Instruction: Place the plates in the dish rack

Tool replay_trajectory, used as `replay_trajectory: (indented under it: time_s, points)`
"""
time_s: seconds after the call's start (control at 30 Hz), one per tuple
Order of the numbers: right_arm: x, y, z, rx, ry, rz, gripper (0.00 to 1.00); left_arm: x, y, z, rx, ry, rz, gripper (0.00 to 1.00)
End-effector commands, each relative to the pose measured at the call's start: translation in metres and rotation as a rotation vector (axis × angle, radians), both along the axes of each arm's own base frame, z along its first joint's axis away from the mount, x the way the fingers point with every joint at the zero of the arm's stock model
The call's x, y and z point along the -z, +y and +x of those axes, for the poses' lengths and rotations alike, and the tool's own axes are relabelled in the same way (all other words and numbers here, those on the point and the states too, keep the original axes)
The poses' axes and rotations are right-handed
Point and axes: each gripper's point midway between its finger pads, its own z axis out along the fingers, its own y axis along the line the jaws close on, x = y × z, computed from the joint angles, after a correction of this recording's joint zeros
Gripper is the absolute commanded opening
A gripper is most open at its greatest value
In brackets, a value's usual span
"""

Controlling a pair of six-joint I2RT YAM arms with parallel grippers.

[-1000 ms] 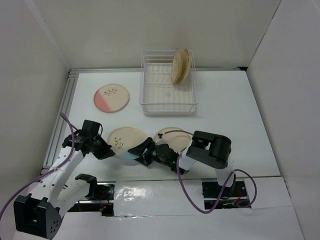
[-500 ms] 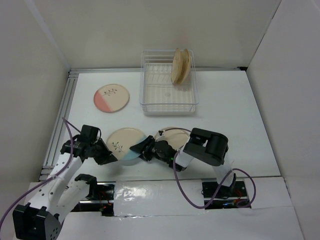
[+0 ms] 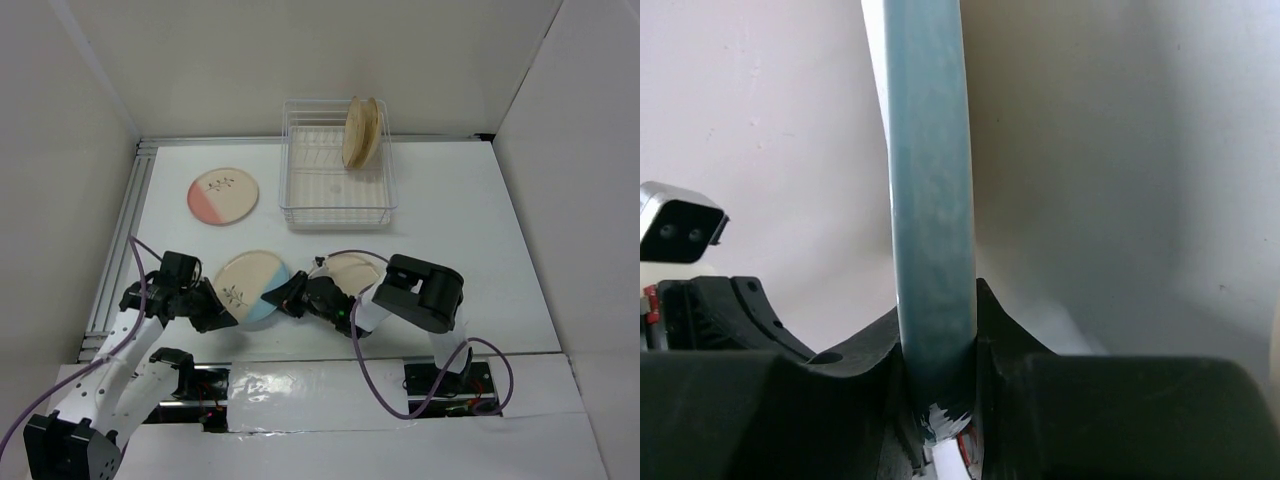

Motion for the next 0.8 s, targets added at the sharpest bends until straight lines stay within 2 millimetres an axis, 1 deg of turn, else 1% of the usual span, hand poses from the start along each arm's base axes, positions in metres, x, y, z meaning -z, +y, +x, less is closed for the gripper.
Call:
replay_trajectory:
  time_s: [0.0,0.03,0.1,0.13,0.17,0.2,0.3,0.33,0.37,0.4,0.43,0.47,0.53,0.57,0.6,0.63,0.67,0.7,0.73,0.77]
  points:
    - [-0.032,0.001,0.009,0.016,-0.090,0.017,0.04,-0.003,-0.002,-0.002,0.025,-0.018,-0.012,0.05]
    - [-0.037,0.001,0.009,0.011,-0.111,0.013,0.03,-0.007,0.000,0.001,0.020,-0.043,-0.004,0.11]
    - [-0.038,-0.001,0.008,0.004,-0.124,-0.011,0.01,-0.011,0.001,0.004,0.025,-0.070,0.004,0.19]
    - [-0.045,0.001,0.009,0.000,-0.137,-0.015,0.01,-0.020,0.000,0.008,0.025,-0.095,-0.001,0.24]
    - [-0.050,0.003,0.011,-0.009,-0.165,-0.028,0.00,-0.022,0.001,0.011,0.021,-0.106,0.006,0.36]
    - [-0.053,0.004,0.011,-0.014,-0.178,-0.039,0.00,-0.025,0.002,0.013,0.025,-0.122,0.017,0.42]
    - [-0.070,0.007,0.014,-0.034,-0.243,-0.075,0.00,-0.038,0.005,0.023,0.031,-0.172,0.040,0.61]
    - [-0.075,0.006,0.019,-0.031,-0.262,-0.087,0.00,-0.040,0.006,0.026,0.027,-0.173,0.048,0.72]
    - [-0.077,0.004,0.018,-0.047,-0.283,-0.132,0.00,-0.048,0.006,0.031,0.047,-0.197,0.055,0.77]
    - [-0.090,0.009,0.021,-0.051,-0.309,-0.134,0.00,-0.050,0.008,0.034,0.049,-0.206,0.072,0.82]
    - [-0.097,0.011,0.020,-0.071,-0.328,-0.147,0.00,-0.053,0.009,0.039,0.055,-0.224,0.083,0.90]
    - [-0.108,0.012,0.022,-0.088,-0.363,-0.188,0.00,-0.059,0.008,0.046,0.062,-0.243,0.084,0.91]
    - [-0.124,0.012,0.023,-0.107,-0.404,-0.229,0.00,-0.064,0.012,0.056,0.057,-0.266,0.119,0.94]
    - [-0.136,0.009,0.026,-0.114,-0.438,-0.282,0.00,-0.074,0.013,0.064,0.059,-0.302,0.128,0.97]
    - [-0.145,0.007,0.028,-0.115,-0.457,-0.305,0.00,-0.075,0.017,0.068,0.057,-0.314,0.157,0.97]
    - [-0.152,0.004,0.029,-0.114,-0.477,-0.326,0.00,-0.080,0.019,0.075,0.048,-0.332,0.168,0.99]
    - [-0.164,-0.003,0.029,-0.111,-0.495,-0.348,0.00,-0.089,0.021,0.079,0.047,-0.364,0.184,0.99]
    - [-0.174,-0.008,0.033,-0.108,-0.533,-0.362,0.00,-0.094,0.025,0.090,0.036,-0.403,0.215,0.99]
    - [-0.187,-0.013,0.038,-0.094,-0.554,-0.359,0.00,-0.097,0.028,0.095,0.024,-0.416,0.231,0.99]
    - [-0.205,-0.021,0.040,-0.085,-0.586,-0.359,0.00,-0.105,0.032,0.103,0.010,-0.444,0.247,0.99]
